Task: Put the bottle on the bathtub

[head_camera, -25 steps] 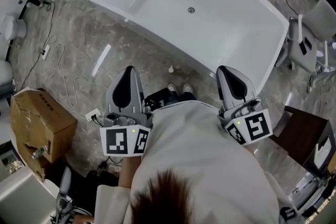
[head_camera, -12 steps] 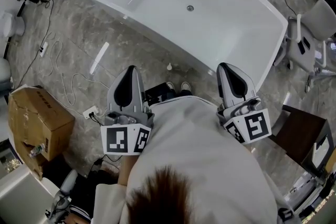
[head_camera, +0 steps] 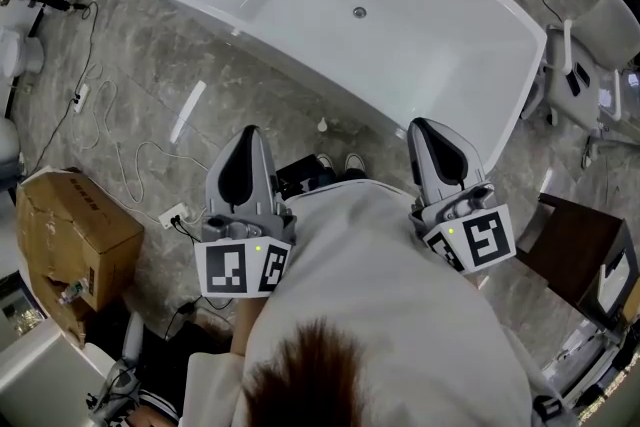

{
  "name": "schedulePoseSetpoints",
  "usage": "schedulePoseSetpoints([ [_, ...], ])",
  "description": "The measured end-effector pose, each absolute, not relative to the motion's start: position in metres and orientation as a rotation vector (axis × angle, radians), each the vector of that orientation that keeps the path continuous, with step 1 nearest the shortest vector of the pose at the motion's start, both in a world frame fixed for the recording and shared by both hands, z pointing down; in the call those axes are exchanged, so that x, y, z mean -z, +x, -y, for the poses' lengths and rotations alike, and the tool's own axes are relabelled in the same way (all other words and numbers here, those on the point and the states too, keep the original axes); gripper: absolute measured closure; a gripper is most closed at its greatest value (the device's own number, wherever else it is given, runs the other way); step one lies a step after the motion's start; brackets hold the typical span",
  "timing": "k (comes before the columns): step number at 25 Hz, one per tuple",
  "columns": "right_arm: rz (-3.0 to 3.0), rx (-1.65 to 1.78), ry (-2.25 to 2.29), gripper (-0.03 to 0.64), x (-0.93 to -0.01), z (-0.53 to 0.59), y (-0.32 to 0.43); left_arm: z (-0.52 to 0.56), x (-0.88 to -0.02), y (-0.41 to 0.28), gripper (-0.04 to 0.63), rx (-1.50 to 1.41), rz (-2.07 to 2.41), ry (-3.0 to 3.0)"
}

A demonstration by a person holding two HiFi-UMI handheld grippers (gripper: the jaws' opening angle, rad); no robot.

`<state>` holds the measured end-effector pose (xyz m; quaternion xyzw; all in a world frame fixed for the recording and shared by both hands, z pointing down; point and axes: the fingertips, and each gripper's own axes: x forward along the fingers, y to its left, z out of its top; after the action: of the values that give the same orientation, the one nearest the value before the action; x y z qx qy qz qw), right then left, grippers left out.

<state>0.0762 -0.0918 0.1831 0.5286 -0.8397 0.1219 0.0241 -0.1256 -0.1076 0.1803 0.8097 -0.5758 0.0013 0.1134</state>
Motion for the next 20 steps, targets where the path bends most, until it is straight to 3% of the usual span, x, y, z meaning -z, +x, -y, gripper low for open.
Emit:
schedulePoseSetpoints([
  [20, 2.6, -0.356, 1.615, 0.618, -0.1815, 0.0961, 0.0694, 0.1112, -0.1888, -0.1306, 0.546, -0.018, 1.663, 2.369],
])
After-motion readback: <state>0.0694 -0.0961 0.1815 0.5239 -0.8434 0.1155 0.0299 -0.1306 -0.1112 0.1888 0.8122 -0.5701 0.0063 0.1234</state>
